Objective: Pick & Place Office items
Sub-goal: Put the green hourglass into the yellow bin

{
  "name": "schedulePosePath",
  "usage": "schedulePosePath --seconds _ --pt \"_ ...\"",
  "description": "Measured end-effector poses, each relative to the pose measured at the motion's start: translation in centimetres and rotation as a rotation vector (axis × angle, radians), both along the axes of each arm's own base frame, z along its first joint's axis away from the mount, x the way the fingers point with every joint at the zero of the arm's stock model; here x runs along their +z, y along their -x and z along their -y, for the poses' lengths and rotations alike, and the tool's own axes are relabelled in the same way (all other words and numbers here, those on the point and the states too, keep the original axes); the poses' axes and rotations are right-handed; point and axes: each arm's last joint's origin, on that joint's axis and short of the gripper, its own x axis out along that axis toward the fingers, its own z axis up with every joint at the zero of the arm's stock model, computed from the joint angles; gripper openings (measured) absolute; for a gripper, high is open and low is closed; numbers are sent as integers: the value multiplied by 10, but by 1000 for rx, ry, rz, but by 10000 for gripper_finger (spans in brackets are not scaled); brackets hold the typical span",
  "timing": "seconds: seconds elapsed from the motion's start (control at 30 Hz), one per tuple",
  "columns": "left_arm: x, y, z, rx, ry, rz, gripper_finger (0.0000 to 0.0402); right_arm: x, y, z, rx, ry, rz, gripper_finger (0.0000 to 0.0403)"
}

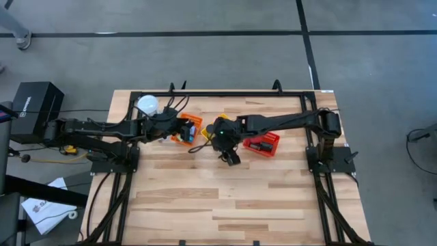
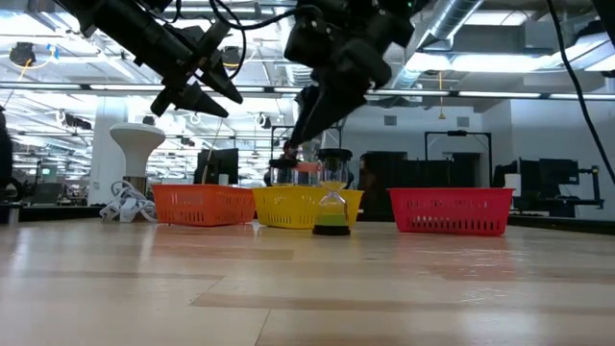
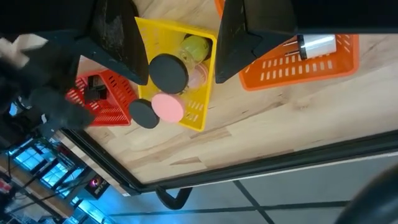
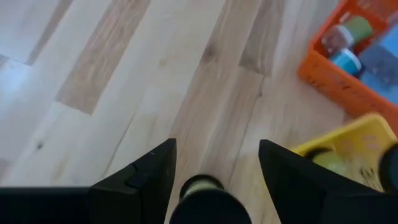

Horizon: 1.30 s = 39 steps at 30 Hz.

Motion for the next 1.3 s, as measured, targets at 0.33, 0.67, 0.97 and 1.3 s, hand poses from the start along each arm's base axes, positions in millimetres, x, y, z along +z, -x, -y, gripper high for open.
schedulePosePath --seconds 0.33,0.67,0.97,1.3 --pt "3 -5 30 -198 -108 -37 181 80 23 -3 -59 -45 -262 220" --pt "-5 -30 73 -402 -206 35 181 107 99 -36 -100 -132 -244 221" --pt "-31 -69 98 -511 -394 106 188 50 174 -67 -89 -269 14 221" --pt "-50 -118 94 -508 -473 -3 258 1 227 -64 -24 -303 261 221"
